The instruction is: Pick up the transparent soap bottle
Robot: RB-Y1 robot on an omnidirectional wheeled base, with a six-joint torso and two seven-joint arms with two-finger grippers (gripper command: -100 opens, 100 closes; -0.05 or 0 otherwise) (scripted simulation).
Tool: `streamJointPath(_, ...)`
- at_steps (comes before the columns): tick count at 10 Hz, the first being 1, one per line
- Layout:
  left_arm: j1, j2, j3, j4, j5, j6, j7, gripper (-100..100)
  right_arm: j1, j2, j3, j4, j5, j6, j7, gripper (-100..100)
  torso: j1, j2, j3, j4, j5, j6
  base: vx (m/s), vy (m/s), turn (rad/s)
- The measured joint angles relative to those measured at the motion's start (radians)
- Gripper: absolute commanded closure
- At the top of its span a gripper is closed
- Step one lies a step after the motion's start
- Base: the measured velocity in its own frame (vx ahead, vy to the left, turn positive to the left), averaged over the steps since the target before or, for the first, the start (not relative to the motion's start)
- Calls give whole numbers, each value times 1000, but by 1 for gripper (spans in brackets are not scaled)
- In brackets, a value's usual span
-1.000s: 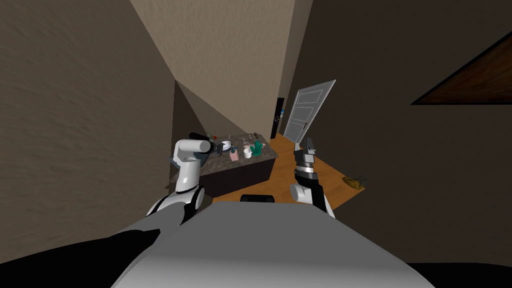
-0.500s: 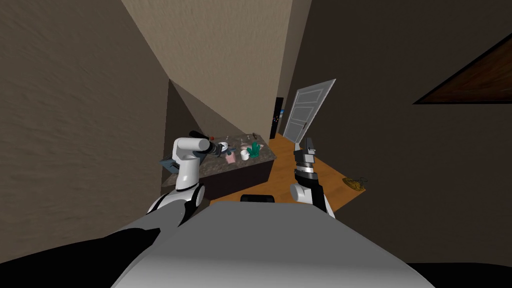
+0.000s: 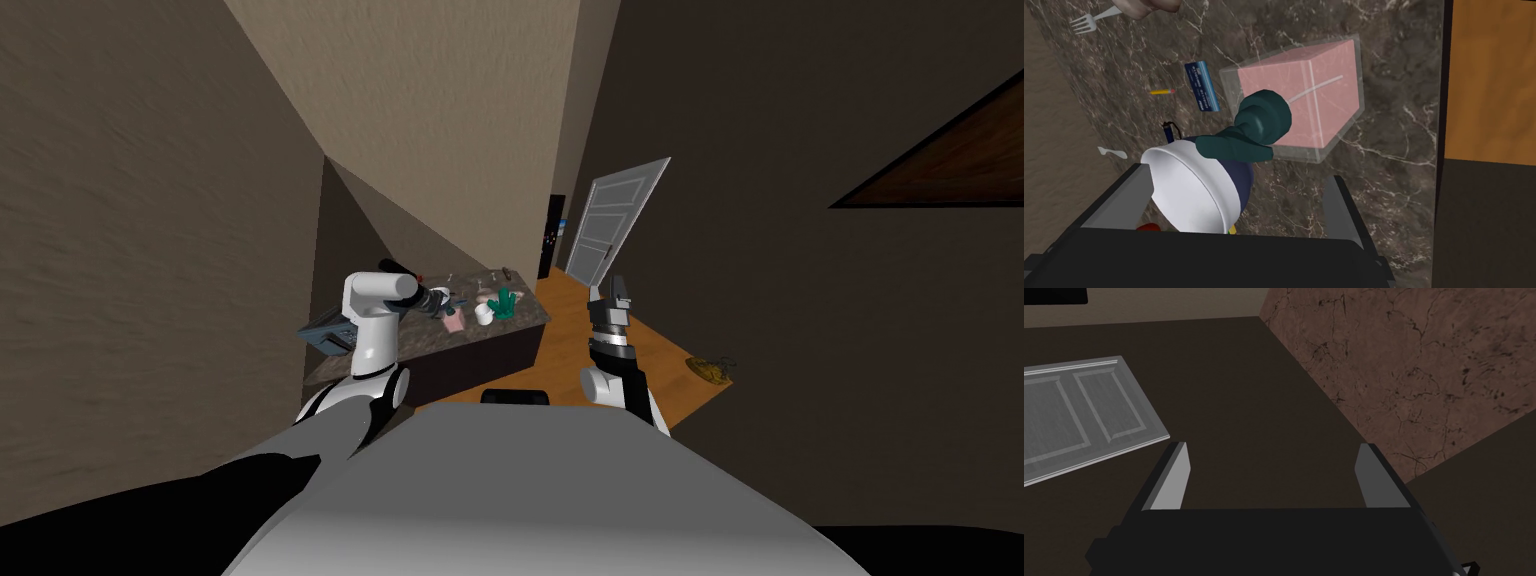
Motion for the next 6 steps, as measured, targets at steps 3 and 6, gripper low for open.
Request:
streamJointPath(3, -10, 3, 3, 5, -3, 66, -9, -100, 0, 0, 0, 0, 0, 0, 0, 0, 1, -1, 0, 0, 0, 0, 66, -22, -12)
streamJointPath(6, -9, 0, -4, 22, -10, 53, -11, -100, 0, 0, 0, 0, 0, 0, 0, 0, 3, 4, 3, 1, 1, 0, 2, 0, -10)
